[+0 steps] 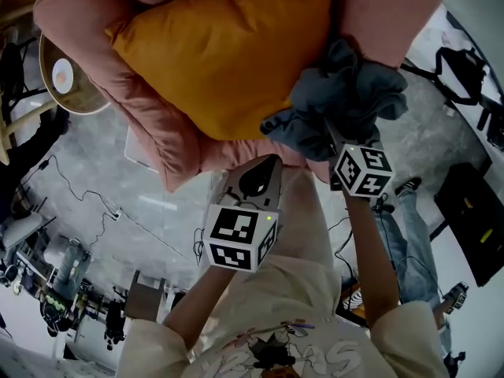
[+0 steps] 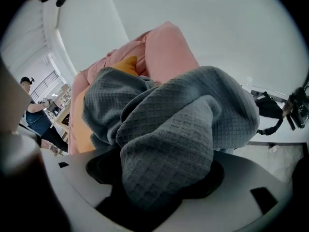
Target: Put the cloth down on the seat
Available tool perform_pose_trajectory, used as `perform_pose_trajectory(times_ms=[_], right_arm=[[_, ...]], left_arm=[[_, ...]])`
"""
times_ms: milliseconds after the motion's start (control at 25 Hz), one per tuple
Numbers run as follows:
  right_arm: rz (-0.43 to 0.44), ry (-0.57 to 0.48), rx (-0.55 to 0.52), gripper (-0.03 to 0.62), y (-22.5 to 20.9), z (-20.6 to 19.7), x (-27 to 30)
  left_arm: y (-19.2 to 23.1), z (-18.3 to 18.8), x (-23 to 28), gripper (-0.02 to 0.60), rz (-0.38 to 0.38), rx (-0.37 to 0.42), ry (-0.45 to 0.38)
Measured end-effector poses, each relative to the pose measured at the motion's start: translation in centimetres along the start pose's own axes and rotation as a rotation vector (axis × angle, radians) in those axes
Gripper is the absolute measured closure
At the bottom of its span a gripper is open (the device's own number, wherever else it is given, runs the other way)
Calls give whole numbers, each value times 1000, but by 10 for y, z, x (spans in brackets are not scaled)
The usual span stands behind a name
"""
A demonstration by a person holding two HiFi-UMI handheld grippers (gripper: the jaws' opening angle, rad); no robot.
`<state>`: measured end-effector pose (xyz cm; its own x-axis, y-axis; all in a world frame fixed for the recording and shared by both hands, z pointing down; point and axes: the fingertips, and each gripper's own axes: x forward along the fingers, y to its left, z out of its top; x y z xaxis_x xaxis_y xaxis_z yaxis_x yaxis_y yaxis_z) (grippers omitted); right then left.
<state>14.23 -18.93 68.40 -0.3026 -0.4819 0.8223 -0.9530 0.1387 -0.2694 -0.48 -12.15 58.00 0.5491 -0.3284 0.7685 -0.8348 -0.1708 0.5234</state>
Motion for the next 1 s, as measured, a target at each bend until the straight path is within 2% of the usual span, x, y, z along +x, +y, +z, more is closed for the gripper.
perform_pose_trajectory(times_ms=[240,640,1000], right_arm=[[-22,-35,-24,250,-12,-14,27],[-59,-59,-51,250,-15,-18,47],[-97,-34,-61,243,-16,-20,56]], left_arm=[[3,-6,11,577,9,27,28],[-3,-11,10,577,22,38,22],[-9,-18,4,577,29,58,11]])
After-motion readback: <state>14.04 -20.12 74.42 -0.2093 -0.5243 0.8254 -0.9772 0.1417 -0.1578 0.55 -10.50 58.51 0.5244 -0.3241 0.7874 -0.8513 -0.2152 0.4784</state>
